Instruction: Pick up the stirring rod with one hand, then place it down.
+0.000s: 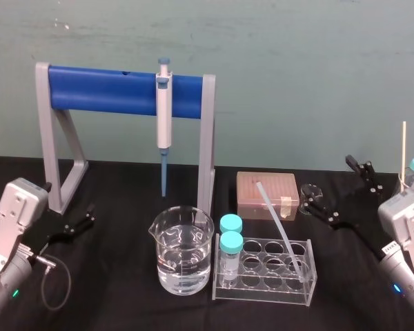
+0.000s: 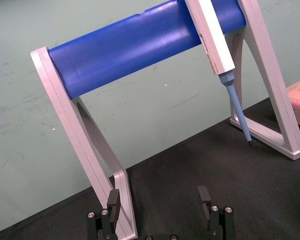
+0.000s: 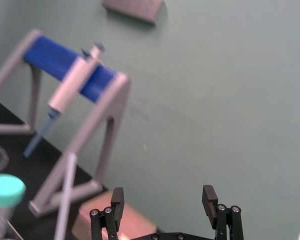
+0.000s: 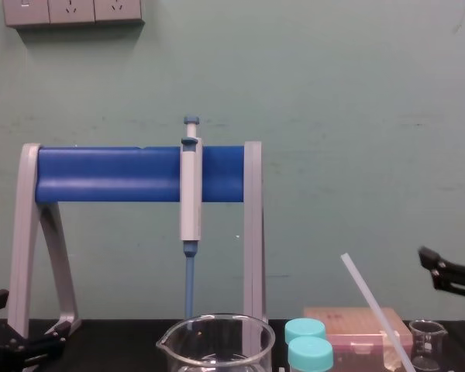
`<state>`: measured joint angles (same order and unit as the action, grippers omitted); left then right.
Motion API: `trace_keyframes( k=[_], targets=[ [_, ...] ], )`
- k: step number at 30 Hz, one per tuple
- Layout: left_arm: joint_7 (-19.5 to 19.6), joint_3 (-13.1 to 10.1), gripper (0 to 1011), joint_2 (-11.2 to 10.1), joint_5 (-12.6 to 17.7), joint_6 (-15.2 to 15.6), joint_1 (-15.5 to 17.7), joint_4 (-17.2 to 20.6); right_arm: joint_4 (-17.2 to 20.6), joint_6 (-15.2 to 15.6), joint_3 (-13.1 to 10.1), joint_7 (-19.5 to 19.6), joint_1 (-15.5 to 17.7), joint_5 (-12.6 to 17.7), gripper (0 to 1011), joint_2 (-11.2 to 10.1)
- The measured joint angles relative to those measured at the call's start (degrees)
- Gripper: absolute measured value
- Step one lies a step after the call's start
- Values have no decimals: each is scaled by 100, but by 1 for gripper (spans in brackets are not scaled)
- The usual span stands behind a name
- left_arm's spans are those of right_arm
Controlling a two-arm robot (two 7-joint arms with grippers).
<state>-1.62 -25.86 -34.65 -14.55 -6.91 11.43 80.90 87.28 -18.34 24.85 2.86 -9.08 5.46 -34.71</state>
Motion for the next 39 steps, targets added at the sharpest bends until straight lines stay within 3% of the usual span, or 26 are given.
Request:
trace_keyframes(
  k=[3, 9, 11, 12, 14, 15, 22, 27, 39],
  targets=[
    [0, 0, 1000, 0, 0, 0, 0, 0, 81, -329, 39, -108, -1, -124, 1004, -5],
    [0, 0, 1000, 0, 0, 0, 0, 0, 86, -599, 121, -496, -95, -66, 1004, 33],
    [0, 0, 1000, 0, 0, 0, 0, 0, 29, -677, 175, -850, -182, 185, 1004, 65],
    [0, 0, 1001, 0, 0, 0, 0, 0, 29, -677, 175, -850, -182, 185, 1004, 65],
    [0, 0, 1000, 0, 0, 0, 1, 0, -37, -680, 212, -1198, -255, 511, 1004, 97],
    [0, 0, 1000, 0, 0, 0, 0, 0, -89, -655, 226, -1437, -308, 766, 1004, 120],
    [0, 0, 1000, 0, 0, 0, 0, 0, -335, -333, 215, -2209, -476, 1629, 1004, 249],
    [0, 0, 1000, 0, 0, 0, 0, 0, -452, -72, 181, -2424, -550, 1851, 1004, 317],
    [0, 0, 1000, 0, 0, 0, 0, 0, -722, 619, 146, -2801, -810, 1998, 1004, 443]
  ],
)
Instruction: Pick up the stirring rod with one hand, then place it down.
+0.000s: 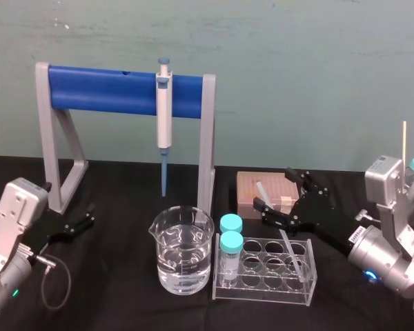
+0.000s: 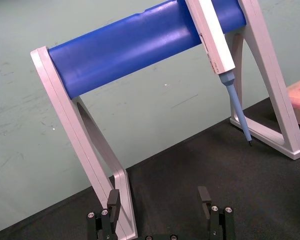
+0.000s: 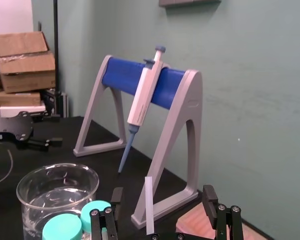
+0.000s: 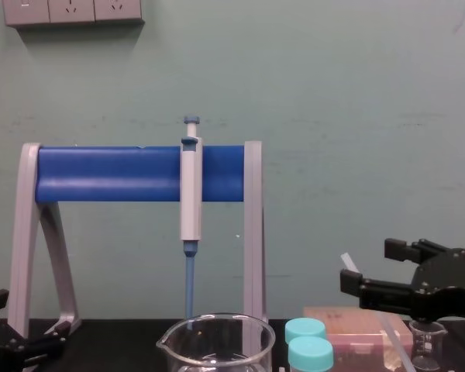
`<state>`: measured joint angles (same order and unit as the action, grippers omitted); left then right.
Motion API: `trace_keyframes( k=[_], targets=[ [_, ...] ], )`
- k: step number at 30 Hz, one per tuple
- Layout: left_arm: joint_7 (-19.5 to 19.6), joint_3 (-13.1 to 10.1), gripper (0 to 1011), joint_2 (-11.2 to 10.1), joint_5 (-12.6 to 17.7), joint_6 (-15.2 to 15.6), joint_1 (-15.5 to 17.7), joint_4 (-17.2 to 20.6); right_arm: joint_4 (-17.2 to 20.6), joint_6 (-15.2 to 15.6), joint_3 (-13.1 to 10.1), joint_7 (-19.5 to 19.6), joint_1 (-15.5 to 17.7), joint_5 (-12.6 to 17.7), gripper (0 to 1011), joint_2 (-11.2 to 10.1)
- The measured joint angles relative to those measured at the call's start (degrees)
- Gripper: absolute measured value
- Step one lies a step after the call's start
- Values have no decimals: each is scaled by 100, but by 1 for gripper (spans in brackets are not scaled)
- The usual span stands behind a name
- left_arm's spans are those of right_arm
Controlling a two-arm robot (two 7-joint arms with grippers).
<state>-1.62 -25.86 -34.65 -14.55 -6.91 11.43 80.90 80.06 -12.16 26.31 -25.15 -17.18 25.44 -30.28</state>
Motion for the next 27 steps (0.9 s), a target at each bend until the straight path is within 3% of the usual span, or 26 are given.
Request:
trace_keyframes(
  k=[14, 27],
  targets=[
    [0, 0, 1000, 0, 0, 0, 0, 0, -331, 571, -43, -518, -222, 179, 1004, 188],
    [0, 0, 1000, 0, 0, 0, 0, 0, -442, 753, -133, -659, -257, 105, 1004, 295]
  ],
)
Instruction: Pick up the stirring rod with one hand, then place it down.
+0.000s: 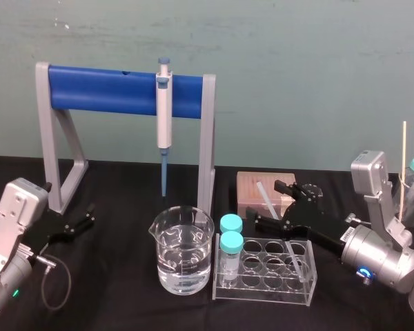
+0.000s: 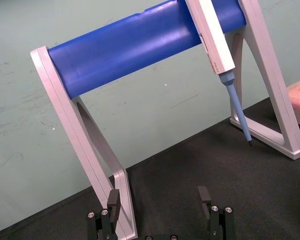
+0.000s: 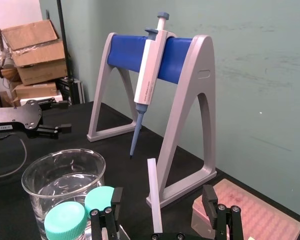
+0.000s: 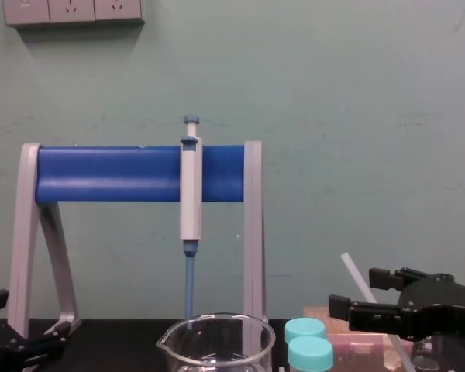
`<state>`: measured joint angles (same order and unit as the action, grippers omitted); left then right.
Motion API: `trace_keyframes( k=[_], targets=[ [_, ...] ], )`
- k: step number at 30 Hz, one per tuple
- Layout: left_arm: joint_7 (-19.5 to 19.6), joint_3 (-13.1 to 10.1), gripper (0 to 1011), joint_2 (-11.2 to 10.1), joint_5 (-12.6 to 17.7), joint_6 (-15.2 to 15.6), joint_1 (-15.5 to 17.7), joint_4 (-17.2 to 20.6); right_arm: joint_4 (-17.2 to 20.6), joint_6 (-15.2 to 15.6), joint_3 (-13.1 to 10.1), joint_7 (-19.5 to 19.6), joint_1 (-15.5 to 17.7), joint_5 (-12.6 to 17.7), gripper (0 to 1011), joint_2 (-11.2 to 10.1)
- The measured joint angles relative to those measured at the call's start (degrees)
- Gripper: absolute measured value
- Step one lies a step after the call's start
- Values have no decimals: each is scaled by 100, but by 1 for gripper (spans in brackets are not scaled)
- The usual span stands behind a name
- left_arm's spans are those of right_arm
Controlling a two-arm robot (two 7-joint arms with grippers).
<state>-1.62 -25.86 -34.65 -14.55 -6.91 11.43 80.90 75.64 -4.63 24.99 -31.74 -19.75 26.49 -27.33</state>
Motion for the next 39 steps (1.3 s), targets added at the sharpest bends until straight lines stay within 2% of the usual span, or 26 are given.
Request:
trace_keyframes(
  k=[3, 20, 27, 28, 32, 33, 34, 35, 39],
  targets=[
    [0, 0, 1000, 0, 0, 0, 0, 0, -7, 19, -25, -3, -1, -78, 1004, 25],
    [0, 0, 1000, 0, 0, 0, 0, 0, 2, 8, -10, 6, 5, -60, 997, 11],
    [0, 0, 1000, 0, 0, 0, 0, 0, 5, 3, -6, 9, 5, -48, 828, 8],
    [0, 0, 1000, 0, 0, 0, 0, 0, 6, 2, -5, 10, 5, -48, 774, 7],
    [0, 0, 1000, 0, 0, 0, 0, 0, 6, -1, -3, 10, 5, -46, 700, 6],
    [0, 0, 1000, 0, 0, 0, 0, 0, 6, -2, -3, 10, 5, -45, 640, 5],
    [0, 0, 1000, 0, 0, 0, 0, 0, 6, -2, -3, 10, 5, -45, 626, 4],
    [0, 0, 1000, 0, 0, 0, 0, 0, 6, -3, -3, 10, 5, -44, 557, 4],
    [0, 0, 1001, 0, 0, 0, 0, 0, 6, -4, -3, 10, 5, -43, 481, 2]
  ],
)
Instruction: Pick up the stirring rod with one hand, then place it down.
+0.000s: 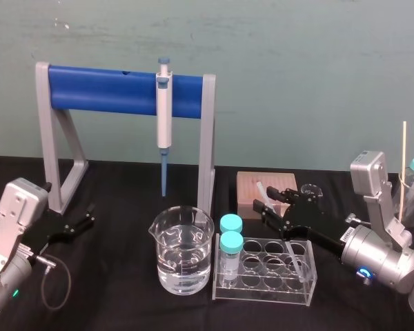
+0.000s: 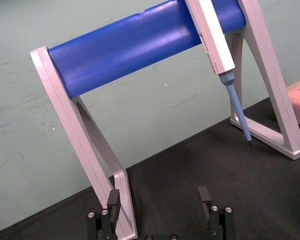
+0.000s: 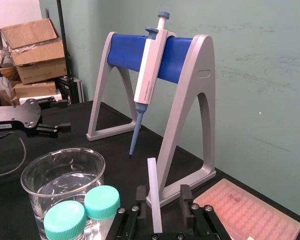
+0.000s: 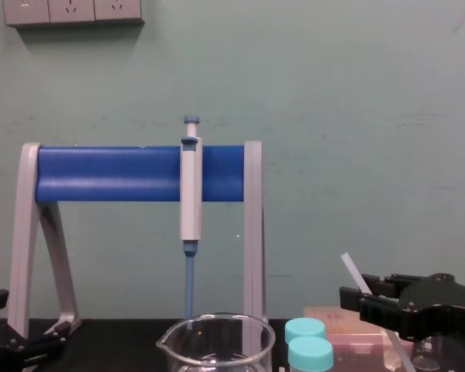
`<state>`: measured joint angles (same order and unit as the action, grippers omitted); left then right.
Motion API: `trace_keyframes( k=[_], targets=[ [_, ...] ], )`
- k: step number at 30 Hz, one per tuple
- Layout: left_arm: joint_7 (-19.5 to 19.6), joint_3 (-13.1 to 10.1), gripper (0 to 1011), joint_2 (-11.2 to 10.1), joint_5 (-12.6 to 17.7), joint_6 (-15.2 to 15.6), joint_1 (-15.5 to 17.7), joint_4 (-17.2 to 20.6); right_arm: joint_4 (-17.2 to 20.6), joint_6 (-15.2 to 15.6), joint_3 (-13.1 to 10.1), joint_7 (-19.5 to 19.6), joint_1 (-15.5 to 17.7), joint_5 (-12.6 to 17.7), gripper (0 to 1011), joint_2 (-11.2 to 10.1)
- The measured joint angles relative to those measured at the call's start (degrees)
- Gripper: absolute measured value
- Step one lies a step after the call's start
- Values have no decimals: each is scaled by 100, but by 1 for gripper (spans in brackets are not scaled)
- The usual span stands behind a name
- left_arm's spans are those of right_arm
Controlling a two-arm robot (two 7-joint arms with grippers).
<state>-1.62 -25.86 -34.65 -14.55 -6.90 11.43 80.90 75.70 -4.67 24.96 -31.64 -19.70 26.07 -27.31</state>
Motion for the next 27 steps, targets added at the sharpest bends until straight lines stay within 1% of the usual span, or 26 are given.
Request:
trace_keyframes(
  k=[1, 2, 3, 5, 12, 27],
  targets=[
    [0, 0, 1000, 0, 0, 0, 0, 0, 0, 0, 0, 0, 0, 1, 421, 0],
    [0, 0, 1000, 0, 0, 0, 0, 0, 0, 0, 0, 0, 0, 1, 393, 0],
    [0, 0, 1000, 0, 0, 0, 0, 0, 0, 0, 0, 0, 0, 1, 335, 0],
    [0, 0, 1000, 0, 0, 0, 0, 0, 0, 0, 0, 0, 0, 1, 291, 0],
    [0, 0, 1001, 0, 0, 0, 0, 0, 0, 0, 0, 0, 0, 2, 78, 0],
    [0, 0, 1001, 0, 0, 0, 0, 0, 0, 0, 0, 0, 0, 2, 73, -1]
  ],
)
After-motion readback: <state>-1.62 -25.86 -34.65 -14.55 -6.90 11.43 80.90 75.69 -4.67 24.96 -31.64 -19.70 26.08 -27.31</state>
